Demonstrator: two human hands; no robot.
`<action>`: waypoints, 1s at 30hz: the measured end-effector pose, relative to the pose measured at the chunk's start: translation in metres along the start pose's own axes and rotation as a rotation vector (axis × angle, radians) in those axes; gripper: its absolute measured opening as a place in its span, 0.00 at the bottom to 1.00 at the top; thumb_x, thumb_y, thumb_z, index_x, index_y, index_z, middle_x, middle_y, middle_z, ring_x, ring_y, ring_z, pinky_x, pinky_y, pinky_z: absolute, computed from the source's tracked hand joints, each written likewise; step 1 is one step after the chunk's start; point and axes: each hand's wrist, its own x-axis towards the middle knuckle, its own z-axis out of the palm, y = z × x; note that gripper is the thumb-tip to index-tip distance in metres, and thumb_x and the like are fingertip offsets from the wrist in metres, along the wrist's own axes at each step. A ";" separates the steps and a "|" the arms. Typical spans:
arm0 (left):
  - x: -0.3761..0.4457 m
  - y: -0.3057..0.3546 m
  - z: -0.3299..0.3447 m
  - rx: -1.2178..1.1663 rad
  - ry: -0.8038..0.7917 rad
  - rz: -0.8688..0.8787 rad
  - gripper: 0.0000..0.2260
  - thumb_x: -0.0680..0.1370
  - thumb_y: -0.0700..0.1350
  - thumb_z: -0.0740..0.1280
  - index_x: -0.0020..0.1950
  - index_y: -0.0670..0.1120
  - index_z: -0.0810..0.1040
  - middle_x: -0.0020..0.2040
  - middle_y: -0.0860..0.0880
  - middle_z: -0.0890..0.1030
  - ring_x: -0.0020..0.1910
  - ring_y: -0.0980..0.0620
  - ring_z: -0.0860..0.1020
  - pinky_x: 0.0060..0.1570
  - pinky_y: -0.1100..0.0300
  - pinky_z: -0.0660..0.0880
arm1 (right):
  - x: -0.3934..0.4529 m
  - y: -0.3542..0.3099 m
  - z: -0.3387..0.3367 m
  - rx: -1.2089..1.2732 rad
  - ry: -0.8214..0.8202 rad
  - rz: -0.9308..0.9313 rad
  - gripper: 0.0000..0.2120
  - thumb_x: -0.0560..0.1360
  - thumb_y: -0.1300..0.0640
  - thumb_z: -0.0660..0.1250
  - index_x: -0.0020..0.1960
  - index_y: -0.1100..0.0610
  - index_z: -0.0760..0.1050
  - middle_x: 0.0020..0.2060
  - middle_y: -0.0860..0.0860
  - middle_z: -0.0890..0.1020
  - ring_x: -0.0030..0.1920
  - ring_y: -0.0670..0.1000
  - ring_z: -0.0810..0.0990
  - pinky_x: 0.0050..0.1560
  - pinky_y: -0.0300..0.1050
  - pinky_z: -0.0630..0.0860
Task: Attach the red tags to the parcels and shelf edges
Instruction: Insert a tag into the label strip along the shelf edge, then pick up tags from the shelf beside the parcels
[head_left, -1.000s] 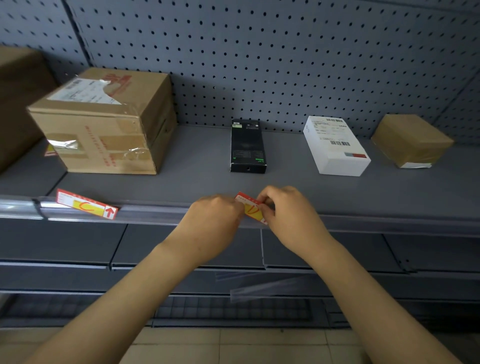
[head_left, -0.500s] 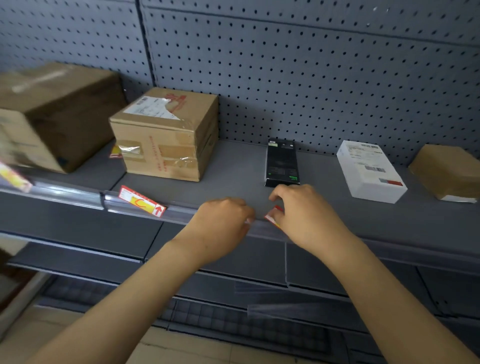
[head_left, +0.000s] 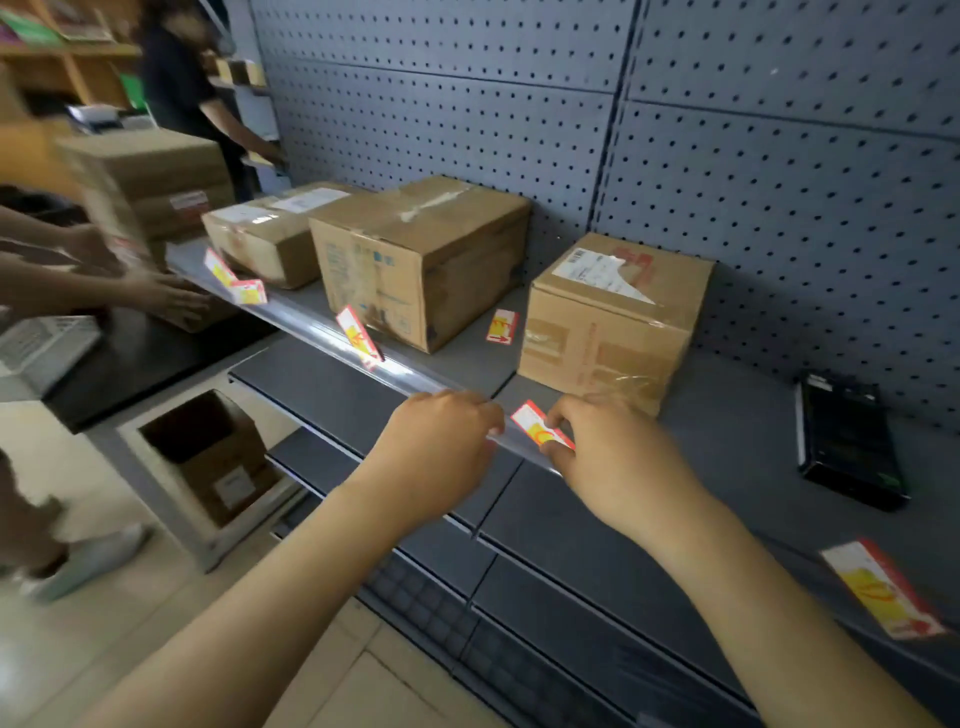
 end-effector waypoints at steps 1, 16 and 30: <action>-0.005 -0.016 -0.002 0.007 -0.006 -0.026 0.11 0.78 0.46 0.59 0.58 0.52 0.76 0.56 0.52 0.79 0.55 0.49 0.77 0.52 0.58 0.70 | 0.010 -0.014 0.006 0.004 -0.012 -0.027 0.09 0.77 0.52 0.64 0.55 0.53 0.75 0.52 0.52 0.80 0.55 0.56 0.75 0.48 0.49 0.73; -0.046 -0.212 -0.012 0.064 -0.047 -0.259 0.11 0.79 0.47 0.57 0.57 0.52 0.76 0.54 0.53 0.79 0.52 0.51 0.77 0.50 0.58 0.71 | 0.133 -0.165 0.087 0.066 -0.074 -0.181 0.11 0.77 0.49 0.64 0.56 0.51 0.75 0.54 0.51 0.81 0.57 0.54 0.76 0.52 0.47 0.73; 0.012 -0.383 -0.015 0.106 -0.048 -0.427 0.10 0.79 0.49 0.58 0.56 0.53 0.76 0.54 0.53 0.79 0.52 0.50 0.77 0.49 0.58 0.71 | 0.298 -0.252 0.135 0.076 -0.120 -0.268 0.11 0.77 0.49 0.62 0.55 0.52 0.75 0.53 0.51 0.81 0.55 0.56 0.77 0.51 0.50 0.76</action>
